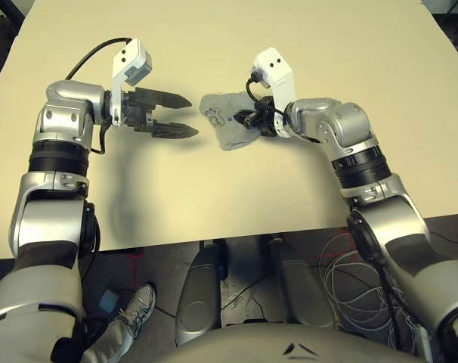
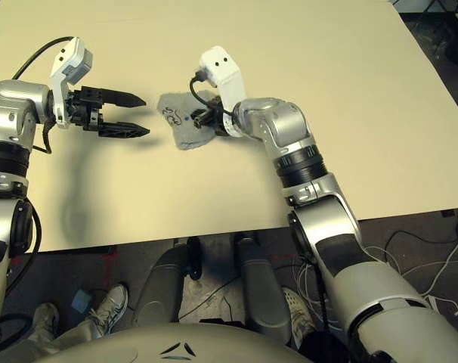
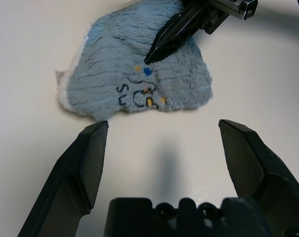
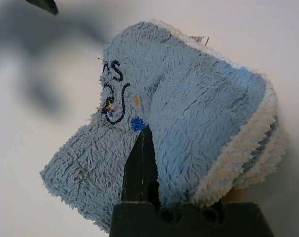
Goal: Wipe the water off the table with a rag.
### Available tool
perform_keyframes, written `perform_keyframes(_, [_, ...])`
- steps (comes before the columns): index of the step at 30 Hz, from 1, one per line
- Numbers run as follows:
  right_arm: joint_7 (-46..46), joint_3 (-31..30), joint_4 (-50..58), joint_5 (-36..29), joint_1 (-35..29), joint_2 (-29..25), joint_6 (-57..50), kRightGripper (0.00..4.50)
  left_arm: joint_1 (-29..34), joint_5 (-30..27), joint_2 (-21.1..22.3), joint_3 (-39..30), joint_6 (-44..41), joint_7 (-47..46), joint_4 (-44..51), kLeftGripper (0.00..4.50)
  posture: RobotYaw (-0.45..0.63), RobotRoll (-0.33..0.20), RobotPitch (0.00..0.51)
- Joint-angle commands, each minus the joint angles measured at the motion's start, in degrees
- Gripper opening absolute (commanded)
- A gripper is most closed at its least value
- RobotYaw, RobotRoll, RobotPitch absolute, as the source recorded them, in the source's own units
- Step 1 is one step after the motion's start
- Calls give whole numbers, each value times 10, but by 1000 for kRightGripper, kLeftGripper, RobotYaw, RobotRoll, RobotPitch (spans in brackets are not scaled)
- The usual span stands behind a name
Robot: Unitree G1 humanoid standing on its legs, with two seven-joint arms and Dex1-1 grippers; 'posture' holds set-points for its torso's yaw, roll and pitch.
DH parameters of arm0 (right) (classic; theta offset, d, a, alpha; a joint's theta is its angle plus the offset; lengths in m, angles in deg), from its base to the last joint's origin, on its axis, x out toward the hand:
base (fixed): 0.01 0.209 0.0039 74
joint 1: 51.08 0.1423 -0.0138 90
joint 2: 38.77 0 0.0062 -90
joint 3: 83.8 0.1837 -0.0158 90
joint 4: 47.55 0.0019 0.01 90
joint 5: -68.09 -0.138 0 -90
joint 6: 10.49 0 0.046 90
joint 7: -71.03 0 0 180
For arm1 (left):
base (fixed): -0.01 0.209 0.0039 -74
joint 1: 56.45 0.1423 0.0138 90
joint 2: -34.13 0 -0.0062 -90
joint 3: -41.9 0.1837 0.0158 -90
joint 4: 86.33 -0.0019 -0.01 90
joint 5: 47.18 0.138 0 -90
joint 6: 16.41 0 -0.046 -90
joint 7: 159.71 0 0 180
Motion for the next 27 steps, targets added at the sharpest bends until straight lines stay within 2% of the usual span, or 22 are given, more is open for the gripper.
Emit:
perform_keyframes(1, [-12,-5,13,14,-25,-49,-14,52,10,-4,1,-2,2,3,-7,4500,-40,0,299])
perform_keyframes(7, [-14,6,-26,28,-10,-119,3,51,12,-4,3,-3,2,3,-9,4500,-45,0,298])
perform_keyframes(12, [-8,13,-58,32,11,-132,18,51,6,-1,1,-1,8,2,-22,4500,-51,0,295])
perform_keyframes(20, [-11,41,-7,-12,92,-62,-9,51,-20,7,2,0,27,3,-52,4500,-59,0,291])
perform_keyframes(27, [-24,12,7,-20,111,4,-5,51,-44,13,9,-3,47,1,-92,4500,-56,0,285])
